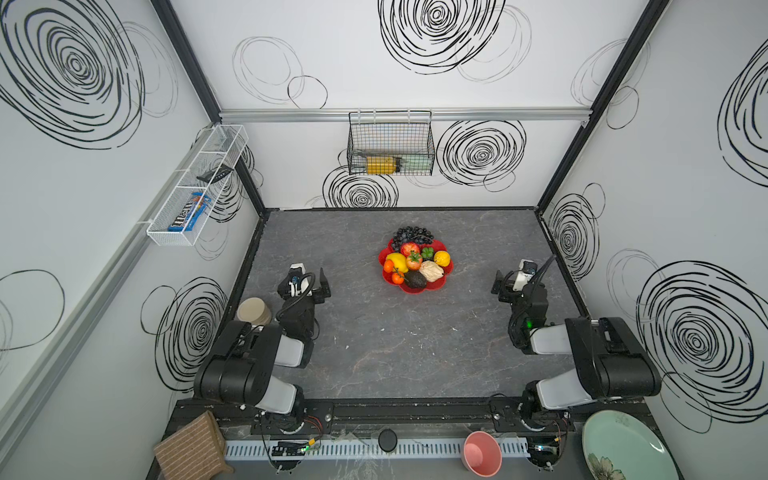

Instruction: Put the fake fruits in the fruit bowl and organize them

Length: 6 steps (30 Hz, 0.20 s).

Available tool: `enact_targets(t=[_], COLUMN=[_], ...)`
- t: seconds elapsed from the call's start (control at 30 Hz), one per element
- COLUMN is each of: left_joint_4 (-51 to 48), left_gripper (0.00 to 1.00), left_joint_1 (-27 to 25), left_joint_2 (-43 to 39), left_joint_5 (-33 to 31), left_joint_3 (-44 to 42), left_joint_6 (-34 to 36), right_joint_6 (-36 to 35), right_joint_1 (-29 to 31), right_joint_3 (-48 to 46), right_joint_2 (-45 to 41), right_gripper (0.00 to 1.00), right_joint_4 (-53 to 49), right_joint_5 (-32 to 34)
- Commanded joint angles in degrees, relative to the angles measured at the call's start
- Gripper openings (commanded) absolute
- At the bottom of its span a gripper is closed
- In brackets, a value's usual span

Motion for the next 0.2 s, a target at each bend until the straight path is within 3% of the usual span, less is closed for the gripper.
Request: enact_targets(t=[0.0,0.17], left_joint_4=[2.3,2.3], left_gripper=[0.96,0.96], left_joint_1=[-0.2,0.1], left_joint_2=[-0.2,-0.2], left_joint_5=[-0.5,0.0], left_joint_3=[0.4,0.4], left_joint_6=[0.2,0.1], right_joint_6=[0.1,0.1], right_joint_1=[0.1,0.1], right_joint_3=[1.2,0.6], right_joint_2=[-0.4,-0.7], right_gripper=[0.97,0.97], right_joint_4=[0.9,1.6], right_joint_5=[-0.1,0.1])
